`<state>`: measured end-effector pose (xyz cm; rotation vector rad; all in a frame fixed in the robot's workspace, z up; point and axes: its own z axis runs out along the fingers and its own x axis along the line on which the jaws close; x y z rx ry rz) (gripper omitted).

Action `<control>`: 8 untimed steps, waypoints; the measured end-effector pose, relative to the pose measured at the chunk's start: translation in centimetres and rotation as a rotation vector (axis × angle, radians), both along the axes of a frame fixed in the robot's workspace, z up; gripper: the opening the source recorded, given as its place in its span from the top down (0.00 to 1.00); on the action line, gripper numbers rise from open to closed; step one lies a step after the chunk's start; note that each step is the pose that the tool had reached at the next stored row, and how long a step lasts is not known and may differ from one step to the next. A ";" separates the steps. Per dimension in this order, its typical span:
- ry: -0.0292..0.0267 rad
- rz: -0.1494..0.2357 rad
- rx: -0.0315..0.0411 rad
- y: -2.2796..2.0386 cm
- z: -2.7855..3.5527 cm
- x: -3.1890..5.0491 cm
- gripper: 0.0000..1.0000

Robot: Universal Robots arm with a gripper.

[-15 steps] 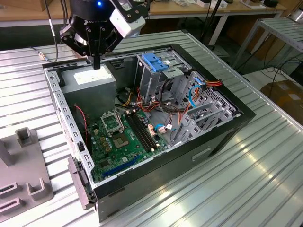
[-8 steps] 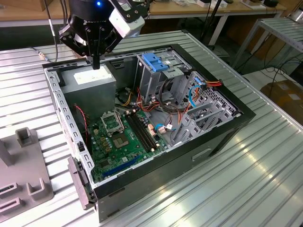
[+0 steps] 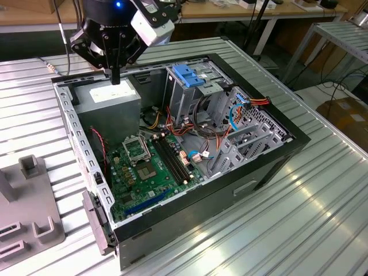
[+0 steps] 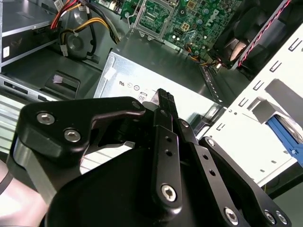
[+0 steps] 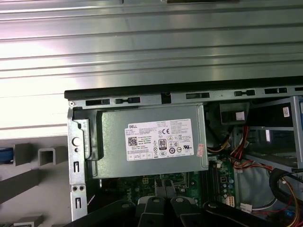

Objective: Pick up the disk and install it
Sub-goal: 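Reach for the disk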

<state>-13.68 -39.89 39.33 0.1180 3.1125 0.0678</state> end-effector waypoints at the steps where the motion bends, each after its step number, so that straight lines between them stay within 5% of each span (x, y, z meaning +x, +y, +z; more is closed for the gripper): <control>1: 0.0000 0.000 0.0000 0.00 0.00 -0.02 0.90; 8: 0.0000 0.000 -0.0001 0.00 0.00 -0.23 0.90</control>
